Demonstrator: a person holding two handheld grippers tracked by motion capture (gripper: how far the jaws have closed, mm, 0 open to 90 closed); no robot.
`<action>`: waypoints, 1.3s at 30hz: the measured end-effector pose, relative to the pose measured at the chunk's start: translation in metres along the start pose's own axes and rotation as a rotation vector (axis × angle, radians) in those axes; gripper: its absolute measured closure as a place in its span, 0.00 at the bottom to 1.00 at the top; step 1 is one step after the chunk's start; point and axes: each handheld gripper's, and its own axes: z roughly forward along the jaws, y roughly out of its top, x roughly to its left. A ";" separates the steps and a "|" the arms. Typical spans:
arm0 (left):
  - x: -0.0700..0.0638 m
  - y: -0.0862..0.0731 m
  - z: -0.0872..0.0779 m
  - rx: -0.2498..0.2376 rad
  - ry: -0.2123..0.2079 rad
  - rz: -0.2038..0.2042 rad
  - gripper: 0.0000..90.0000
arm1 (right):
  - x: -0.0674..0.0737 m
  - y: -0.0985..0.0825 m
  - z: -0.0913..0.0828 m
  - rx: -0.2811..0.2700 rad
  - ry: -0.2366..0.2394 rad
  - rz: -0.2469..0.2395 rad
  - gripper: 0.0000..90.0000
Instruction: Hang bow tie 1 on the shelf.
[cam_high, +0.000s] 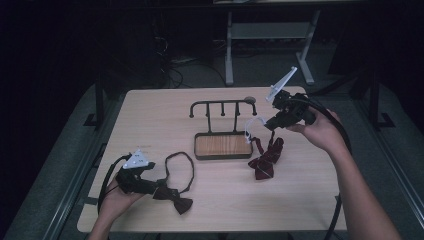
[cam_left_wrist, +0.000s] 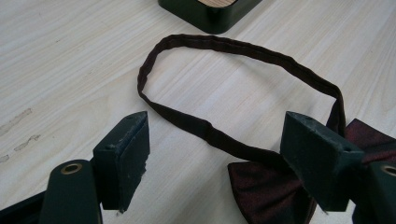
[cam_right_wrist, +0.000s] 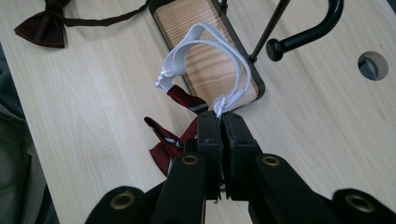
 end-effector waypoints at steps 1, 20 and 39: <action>0.000 0.000 0.000 0.000 -0.001 0.000 0.27 | 0.000 0.001 0.000 -0.002 -0.005 -0.002 0.96; 0.001 0.000 -0.001 -0.003 0.002 0.003 0.27 | -0.018 0.017 -0.006 0.010 -0.027 0.033 0.96; 0.001 0.000 -0.001 -0.003 0.003 0.005 0.27 | -0.042 0.019 0.003 0.034 -0.031 0.103 0.95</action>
